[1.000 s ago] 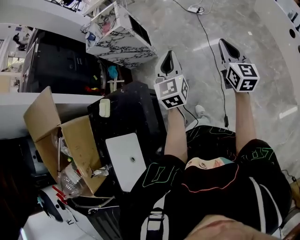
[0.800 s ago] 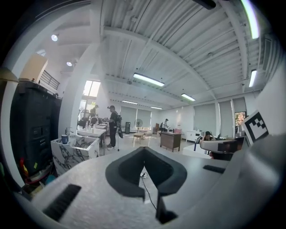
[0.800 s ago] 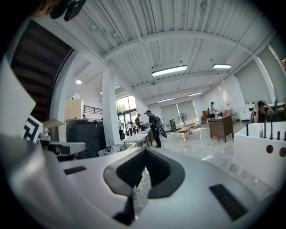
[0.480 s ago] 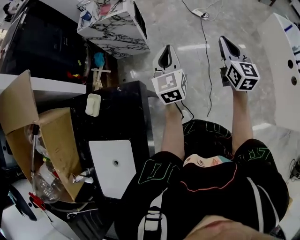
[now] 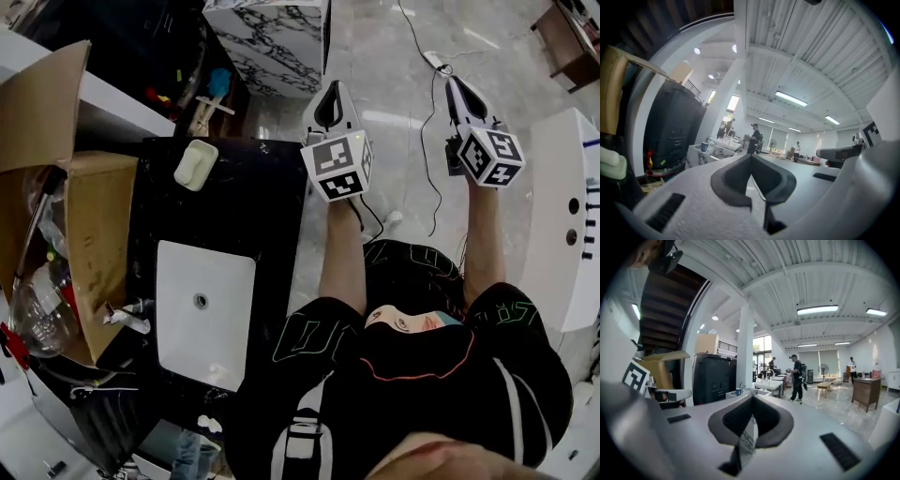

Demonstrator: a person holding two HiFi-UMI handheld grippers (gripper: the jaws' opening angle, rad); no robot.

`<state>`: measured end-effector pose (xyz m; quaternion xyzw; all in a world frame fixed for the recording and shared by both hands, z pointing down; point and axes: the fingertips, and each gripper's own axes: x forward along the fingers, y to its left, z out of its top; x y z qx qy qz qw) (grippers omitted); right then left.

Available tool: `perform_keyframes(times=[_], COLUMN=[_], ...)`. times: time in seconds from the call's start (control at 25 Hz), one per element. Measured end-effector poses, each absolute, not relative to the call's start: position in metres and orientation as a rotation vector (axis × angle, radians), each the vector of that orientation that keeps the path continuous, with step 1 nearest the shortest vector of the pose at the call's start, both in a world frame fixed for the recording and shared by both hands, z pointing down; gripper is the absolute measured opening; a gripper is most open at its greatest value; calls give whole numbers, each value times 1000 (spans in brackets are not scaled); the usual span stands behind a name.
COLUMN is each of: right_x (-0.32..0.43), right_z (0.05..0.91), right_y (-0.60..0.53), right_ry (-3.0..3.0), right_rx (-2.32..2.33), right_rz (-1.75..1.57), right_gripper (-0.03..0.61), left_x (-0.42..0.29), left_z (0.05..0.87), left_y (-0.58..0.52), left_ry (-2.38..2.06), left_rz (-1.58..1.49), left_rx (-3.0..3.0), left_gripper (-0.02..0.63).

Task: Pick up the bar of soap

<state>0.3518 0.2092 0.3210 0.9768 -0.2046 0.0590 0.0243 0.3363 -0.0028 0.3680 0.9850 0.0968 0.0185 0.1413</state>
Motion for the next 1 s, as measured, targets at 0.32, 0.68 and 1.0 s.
perform_keyframes(times=[0.32,0.68,1.0], right_x=[364,325,306], right_z=[316,338,360], right_y=[68,-106,-205], right_ry=[-1095,-1700,-2074], right_rx=[2874,2658,2450], right_rz=[167,205,293], right_gripper=[6,6,6], left_x=[292,187,132], left_z=[354,370,386], left_y=[-119,-250,-302], left_ry=[-117,-706,-1070], left_rz=[-32,16,106], left_rx=[2867,2850,2767], left_gripper=[8,8,8])
